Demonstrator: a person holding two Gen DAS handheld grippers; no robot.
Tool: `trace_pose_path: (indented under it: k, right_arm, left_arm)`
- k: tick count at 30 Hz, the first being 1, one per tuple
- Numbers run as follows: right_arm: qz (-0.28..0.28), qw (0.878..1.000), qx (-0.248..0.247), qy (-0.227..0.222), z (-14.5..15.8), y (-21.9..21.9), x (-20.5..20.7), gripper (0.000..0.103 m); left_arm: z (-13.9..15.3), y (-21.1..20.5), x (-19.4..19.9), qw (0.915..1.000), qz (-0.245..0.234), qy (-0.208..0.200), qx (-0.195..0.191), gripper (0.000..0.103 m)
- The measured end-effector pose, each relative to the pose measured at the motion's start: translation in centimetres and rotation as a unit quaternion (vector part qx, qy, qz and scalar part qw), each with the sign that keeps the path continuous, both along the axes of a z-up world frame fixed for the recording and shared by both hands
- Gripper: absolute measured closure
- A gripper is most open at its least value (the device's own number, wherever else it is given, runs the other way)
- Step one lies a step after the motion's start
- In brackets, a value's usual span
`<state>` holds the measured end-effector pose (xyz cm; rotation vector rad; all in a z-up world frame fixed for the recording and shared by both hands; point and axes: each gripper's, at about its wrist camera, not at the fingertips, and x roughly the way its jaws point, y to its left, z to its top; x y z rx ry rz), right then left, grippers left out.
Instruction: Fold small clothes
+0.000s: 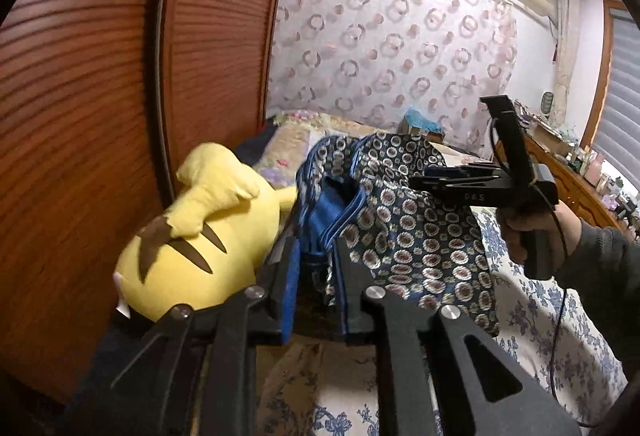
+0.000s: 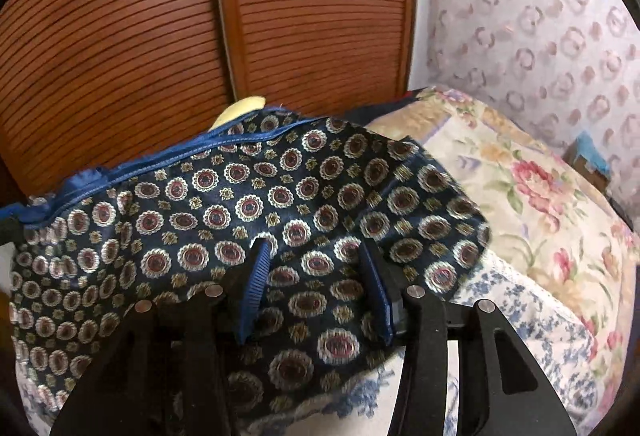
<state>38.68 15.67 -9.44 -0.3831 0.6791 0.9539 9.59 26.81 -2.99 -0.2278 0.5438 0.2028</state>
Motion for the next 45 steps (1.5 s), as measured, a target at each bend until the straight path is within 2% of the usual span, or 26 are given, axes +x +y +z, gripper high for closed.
trace_pose_path:
  k: [6,11,21,23,25,30,34,38,45]
  right_arm:
    - [-0.034,0.998,0.037,-0.028,2.7,-4.5,-3.3,0.056]
    - [-0.065,0.995,0.056,-0.048,4.6,-9.4,-6.8,0.056]
    - [-0.126,0.987,0.077,-0.071,5.7,-17.8,-12.9,0.037]
    - [-0.156,0.981,0.077,-0.086,5.8,-19.6,-14.4,0.032]
    - [-0.171,0.977,0.085,-0.094,5.8,-21.2,-15.8,0.031]
    - [-0.226,0.964,0.095,-0.106,6.3,-25.5,-19.0,0.031]
    - [-0.265,0.952,0.109,-0.109,7.0,-28.7,-21.5,0.031]
    - [-0.302,0.937,0.118,-0.131,8.1,-31.5,-24.0,0.031]
    - [-0.346,0.917,0.132,-0.147,8.7,-34.6,-26.8,0.031]
  left_arm:
    - [1.4,-2.2,-0.6,0.9994,0.007,0.000,0.035,0.084]
    - [1.9,-4.9,-0.7,0.9988,-0.010,-0.002,0.049,0.083]
    - [2.6,-11.8,-0.9,0.9958,-0.061,-0.013,0.067,0.083]
    - [2.7,-13.2,-0.8,0.9953,-0.066,-0.012,0.071,0.082]
    - [2.7,-14.5,-0.8,0.9947,-0.072,-0.012,0.073,0.082]
    - [3.1,-17.5,-0.8,0.9932,-0.076,-0.015,0.087,0.082]
    - [3.6,-19.4,-0.9,0.9923,-0.098,-0.019,0.074,0.082]
    - [4.8,-21.2,-1.3,0.9907,-0.116,-0.031,0.064,0.082]
    - [6.2,-23.9,-2.1,0.9874,-0.125,-0.045,0.086,0.082]
